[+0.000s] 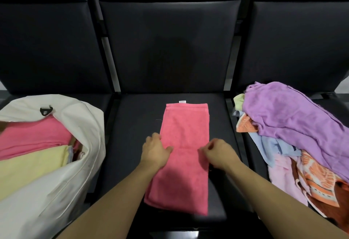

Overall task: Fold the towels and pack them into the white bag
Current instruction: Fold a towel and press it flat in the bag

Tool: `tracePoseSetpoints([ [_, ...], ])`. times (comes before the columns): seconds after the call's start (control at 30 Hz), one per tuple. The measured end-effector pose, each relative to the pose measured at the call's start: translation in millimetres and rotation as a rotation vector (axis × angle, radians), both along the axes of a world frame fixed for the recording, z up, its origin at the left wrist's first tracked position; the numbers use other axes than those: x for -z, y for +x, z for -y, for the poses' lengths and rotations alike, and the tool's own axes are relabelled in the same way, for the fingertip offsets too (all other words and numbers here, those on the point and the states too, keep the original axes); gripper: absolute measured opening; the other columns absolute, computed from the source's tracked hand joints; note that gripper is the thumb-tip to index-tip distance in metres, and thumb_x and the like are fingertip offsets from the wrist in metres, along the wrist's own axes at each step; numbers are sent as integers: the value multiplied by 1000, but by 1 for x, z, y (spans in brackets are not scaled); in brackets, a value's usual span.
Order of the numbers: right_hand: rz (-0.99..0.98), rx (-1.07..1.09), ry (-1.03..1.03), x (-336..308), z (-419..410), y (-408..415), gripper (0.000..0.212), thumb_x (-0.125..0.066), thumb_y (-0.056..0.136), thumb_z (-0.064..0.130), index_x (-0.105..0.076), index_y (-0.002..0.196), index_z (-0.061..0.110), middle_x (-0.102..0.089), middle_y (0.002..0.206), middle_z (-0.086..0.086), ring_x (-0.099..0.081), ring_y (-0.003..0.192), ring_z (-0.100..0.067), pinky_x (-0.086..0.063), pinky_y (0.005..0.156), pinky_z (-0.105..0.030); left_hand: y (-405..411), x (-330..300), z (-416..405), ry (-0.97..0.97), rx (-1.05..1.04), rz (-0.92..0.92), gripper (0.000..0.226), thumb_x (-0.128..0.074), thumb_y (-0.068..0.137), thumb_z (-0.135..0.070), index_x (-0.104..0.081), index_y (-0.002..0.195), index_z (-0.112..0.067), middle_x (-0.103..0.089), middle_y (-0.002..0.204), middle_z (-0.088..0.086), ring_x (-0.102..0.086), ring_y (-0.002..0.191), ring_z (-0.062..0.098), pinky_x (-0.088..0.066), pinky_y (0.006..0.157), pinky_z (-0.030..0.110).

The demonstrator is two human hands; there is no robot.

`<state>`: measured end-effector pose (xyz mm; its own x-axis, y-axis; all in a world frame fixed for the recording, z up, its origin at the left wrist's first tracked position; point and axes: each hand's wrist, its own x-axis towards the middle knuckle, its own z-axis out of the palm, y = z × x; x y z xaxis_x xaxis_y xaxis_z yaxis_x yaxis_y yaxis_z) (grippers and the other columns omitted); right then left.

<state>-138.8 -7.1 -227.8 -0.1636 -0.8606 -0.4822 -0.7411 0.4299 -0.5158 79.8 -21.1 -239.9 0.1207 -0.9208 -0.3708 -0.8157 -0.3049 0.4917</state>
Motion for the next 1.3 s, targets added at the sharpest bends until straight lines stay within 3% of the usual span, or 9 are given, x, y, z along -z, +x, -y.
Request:
tracePoseSetpoints([
  [0.17,489,397,153,5,-2,6,40,-79,84,17,-51,58,10,-53,53,-10,-43,39,-18,-36,45,-23,-8,10,1,138,-175,-88,63,-79,82,-48,-57,119,-2,-67,117,13,-67,106,33,-55,89,41],
  [0.27,546,458,204,4,-2,5,34,-84,80,17,-56,67,4,-50,49,-8,-38,37,-16,-33,42,-24,-2,10,5,180,-283,-361,43,-79,79,-47,-73,97,-7,-76,95,9,-73,84,27,-61,84,44],
  [0.47,607,427,88,2,0,4,31,-73,91,19,-58,64,11,-57,51,-1,-44,38,-12,-36,43,-21,6,-6,4,77,-426,-700,23,-77,89,-33,-78,89,-9,-79,88,9,-75,92,31,-61,88,45],
  [0.57,691,413,-148,-7,5,1,20,-76,88,29,-77,78,12,-77,95,2,-71,80,-10,-55,70,-23,9,-18,10,-141,-411,-692,27,-80,83,-49,-78,85,-23,-67,129,-1,-65,116,18,-51,105,40],
  [0.63,642,355,-337,-20,7,-1,19,-77,86,35,-81,88,17,-57,136,14,-60,117,-4,-47,100,-29,10,-38,9,-267,-359,-695,22,-78,83,-52,-77,91,-32,-43,148,-20,-48,128,5,-38,111,32],
  [0.77,733,211,-613,-48,-1,0,12,-68,95,28,-78,101,23,-72,116,11,-62,113,-2,-46,101,-28,10,-68,3,-400,-234,-866,31,-74,87,-46,-75,113,-30,-67,129,-16,-59,125,5,-45,112,36],
  [1.07,695,153,-657,-60,-8,15,27,-70,94,26,-55,117,25,-65,106,21,-65,99,0,-52,82,-15,10,-84,-3,-452,-132,-724,18,-67,95,-39,-65,107,-25,-71,101,-14,-68,94,1,-54,79,16],
  [1.2,607,277,-517,-28,-1,9,43,-76,89,27,-50,121,21,-66,108,2,-66,86,-4,-51,73,-18,19,-48,4,-154,-225,-585,30,-69,94,-42,-63,110,-17,-70,110,1,-69,100,16,-56,90,37],
  [1.3,427,412,-330,0,0,-4,58,-77,87,22,-43,132,10,-61,110,-6,-64,96,-20,-42,78,-24,30,-16,3,113,-203,-201,61,-70,88,-54,-56,125,-9,-54,132,12,-55,124,31,-46,107,42],
])
